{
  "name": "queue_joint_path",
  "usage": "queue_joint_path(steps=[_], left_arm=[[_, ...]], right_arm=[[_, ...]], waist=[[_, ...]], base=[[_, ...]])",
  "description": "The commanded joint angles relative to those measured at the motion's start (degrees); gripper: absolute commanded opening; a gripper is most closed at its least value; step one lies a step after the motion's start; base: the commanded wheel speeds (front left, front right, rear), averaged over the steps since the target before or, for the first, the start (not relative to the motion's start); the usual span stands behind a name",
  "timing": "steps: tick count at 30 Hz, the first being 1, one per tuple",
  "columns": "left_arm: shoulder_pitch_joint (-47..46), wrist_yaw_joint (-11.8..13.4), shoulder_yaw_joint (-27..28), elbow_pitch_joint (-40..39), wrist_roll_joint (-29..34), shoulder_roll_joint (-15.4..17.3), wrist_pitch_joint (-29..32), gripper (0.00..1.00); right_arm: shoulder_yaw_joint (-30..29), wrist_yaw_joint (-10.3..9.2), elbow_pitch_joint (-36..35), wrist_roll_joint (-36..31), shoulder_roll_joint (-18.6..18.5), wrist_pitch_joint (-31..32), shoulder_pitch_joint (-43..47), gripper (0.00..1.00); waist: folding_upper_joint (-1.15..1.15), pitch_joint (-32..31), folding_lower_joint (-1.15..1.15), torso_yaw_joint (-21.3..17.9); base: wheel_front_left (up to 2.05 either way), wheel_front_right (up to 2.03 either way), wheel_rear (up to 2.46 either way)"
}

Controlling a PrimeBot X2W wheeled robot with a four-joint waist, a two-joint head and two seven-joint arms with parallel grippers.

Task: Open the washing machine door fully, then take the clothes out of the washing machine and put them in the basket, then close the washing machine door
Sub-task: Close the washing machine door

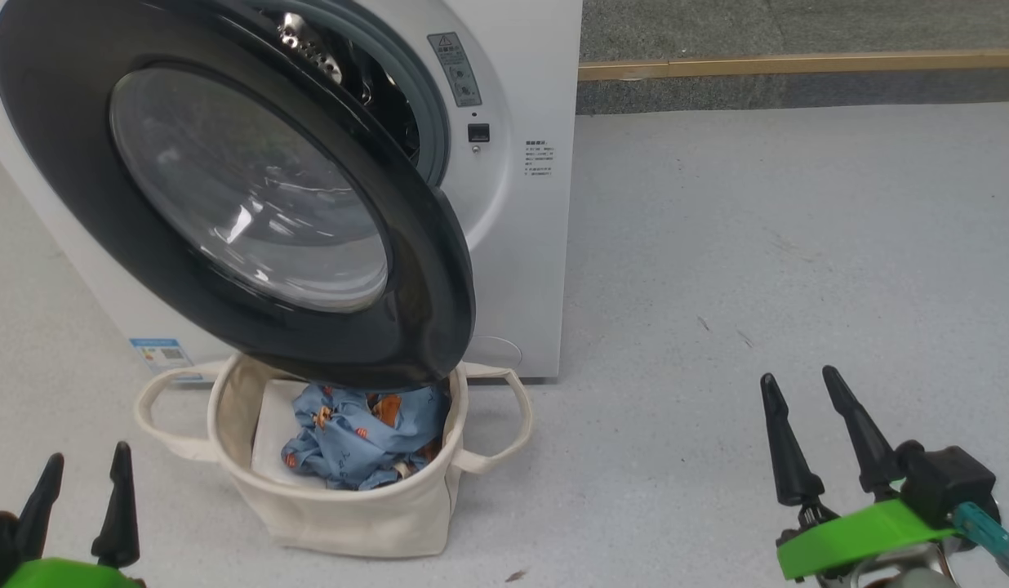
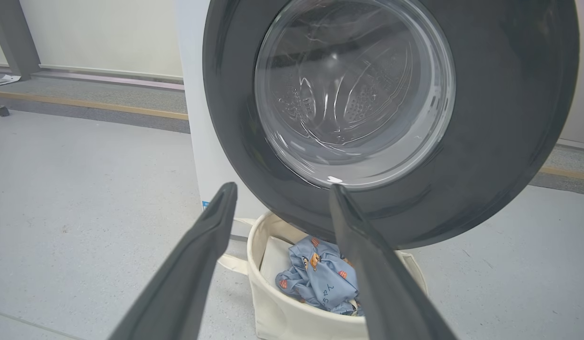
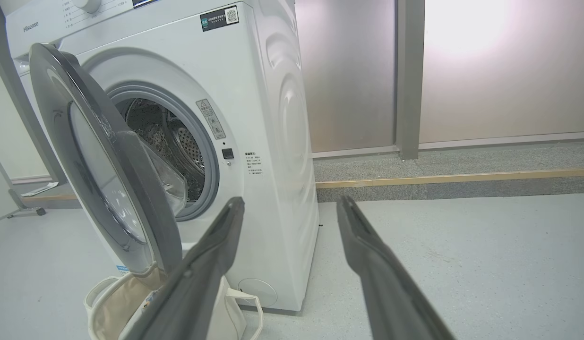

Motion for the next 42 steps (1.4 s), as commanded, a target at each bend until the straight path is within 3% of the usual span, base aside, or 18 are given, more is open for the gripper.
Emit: queue_joint_path(steps=[1,2,3,4,13,23,35,42], left_arm=[[-2.5,-0.1,3.3,-1.3,0.8,2.6,-0.7,1.00],[-2.5,-0.1,3.3,-1.2,0.9,2.6,-0.7,1.00],[-2.5,-0.3,3.3,-1.2,1.0,2.5,-0.7,1.00],[-2.6,-0.4,3.3,-1.2,1.1,2.5,-0.7,1.00],[-3.5,-1.6,2.5,-1.2,2.6,1.0,-0.7,1.00],[-6.3,-3.0,0.0,-0.7,5.3,-2.2,-0.7,1.00],[-14.4,-3.9,-6.6,0.8,8.8,-7.6,-0.5,1.00],[-19.0,-4.5,-9.3,3.0,9.8,-12.6,-0.6,1.00]], right_arm=[[1.0,0.02,-1.5,-0.3,-0.2,-0.7,-1.5,0.90],[1.2,0.02,-1.2,-0.3,-0.3,-0.7,-1.5,0.33],[1.2,0.02,-1.1,-0.3,-0.3,-0.7,-1.5,0.03],[1.4,0.02,-0.9,-0.3,-0.5,-0.7,-1.5,0.00],[1.1,0.02,-0.7,0.0,-1.2,-0.7,-2.5,0.00],[3.6,0.02,-2.0,2.5,-2.7,-0.7,-6.9,0.00],[12.5,0.02,-1.0,5.2,-5.0,0.6,-18.9,0.00],[18.8,0.02,5.6,7.4,-2.9,2.1,-27.0,0.00]], waist=[[0.00,0.0,0.00,0.0],[0.00,0.0,0.00,0.0],[0.00,0.0,0.00,0.0],[0.00,0.1,0.00,0.1],[0.00,0.6,0.00,1.5],[0.00,1.5,0.00,5.7],[0.00,6.1,0.00,16.0],[0.00,9.0,0.00,22.9]], base=[[0.00,0.00,0.00],[0.00,0.00,0.00],[0.00,0.00,0.00],[0.00,0.00,0.00],[0.00,0.00,0.00],[0.00,0.00,0.00],[0.00,0.00,0.00],[0.00,0.00,0.00]])
